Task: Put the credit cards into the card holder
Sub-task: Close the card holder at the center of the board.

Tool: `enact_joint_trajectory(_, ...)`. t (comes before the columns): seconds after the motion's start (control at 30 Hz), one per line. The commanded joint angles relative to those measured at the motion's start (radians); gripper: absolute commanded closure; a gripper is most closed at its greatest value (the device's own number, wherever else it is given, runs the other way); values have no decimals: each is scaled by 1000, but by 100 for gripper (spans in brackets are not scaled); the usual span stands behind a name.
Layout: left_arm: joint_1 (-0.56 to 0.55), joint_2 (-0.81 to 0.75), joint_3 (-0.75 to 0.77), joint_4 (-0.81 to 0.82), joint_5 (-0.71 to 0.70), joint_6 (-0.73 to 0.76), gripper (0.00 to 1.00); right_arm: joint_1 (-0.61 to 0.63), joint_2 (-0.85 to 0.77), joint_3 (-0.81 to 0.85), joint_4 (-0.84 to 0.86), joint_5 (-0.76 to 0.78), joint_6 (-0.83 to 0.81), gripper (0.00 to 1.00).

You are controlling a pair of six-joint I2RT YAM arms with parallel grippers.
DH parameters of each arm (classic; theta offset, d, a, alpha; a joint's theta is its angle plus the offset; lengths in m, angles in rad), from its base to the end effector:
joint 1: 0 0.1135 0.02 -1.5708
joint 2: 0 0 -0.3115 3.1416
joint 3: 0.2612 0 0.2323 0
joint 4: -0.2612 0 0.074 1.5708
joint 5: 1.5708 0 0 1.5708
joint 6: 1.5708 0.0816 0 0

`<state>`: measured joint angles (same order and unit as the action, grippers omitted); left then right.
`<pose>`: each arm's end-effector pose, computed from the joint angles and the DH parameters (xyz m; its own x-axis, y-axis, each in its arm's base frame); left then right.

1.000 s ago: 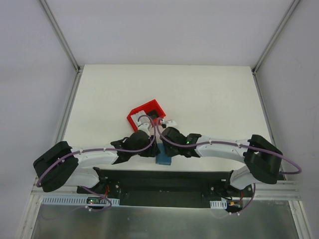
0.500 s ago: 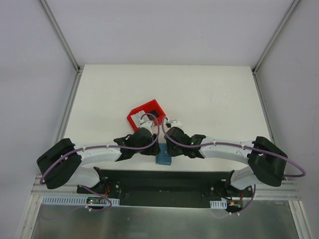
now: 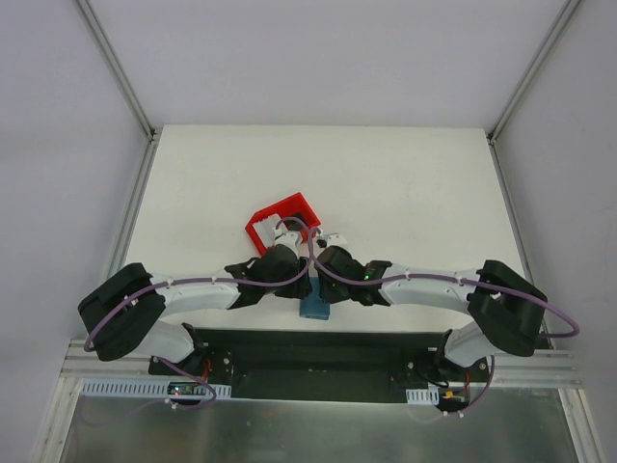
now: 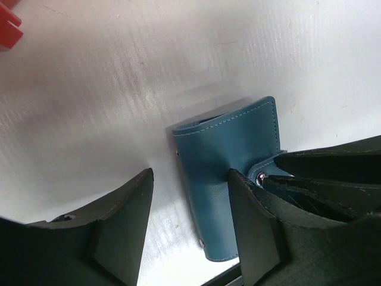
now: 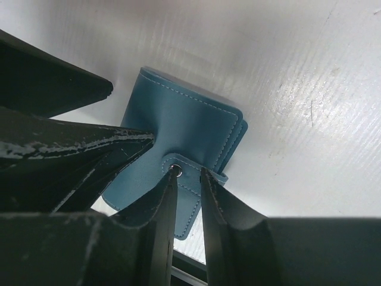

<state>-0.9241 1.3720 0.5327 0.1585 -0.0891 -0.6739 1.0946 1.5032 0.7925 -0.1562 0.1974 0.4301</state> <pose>0.1707 -0.2141 0.1942 -0.7664 -0.0164 -0.6421 0.3519 0.8255 -0.4412 0.1553 0.2663 0.2059 -0.6567 -0.3813 -0.6506 -0.5935 0.7936 0.1340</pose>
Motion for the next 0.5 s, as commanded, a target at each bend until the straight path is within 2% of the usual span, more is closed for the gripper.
enact_joint_trajectory(0.0, -7, 29, -22, -56, -9, 19, 48, -1, 15, 17, 4, -4, 7, 76)
enact_joint_trajectory(0.3, -7, 27, -54, -24, 3, -1, 49, 1, -57, 44, -51, 42, -21, 76)
enact_joint_trajectory(0.47, -5, 4, -59, -23, -12, 0, 46, 1, -49, 53, -45, 33, -22, 76)
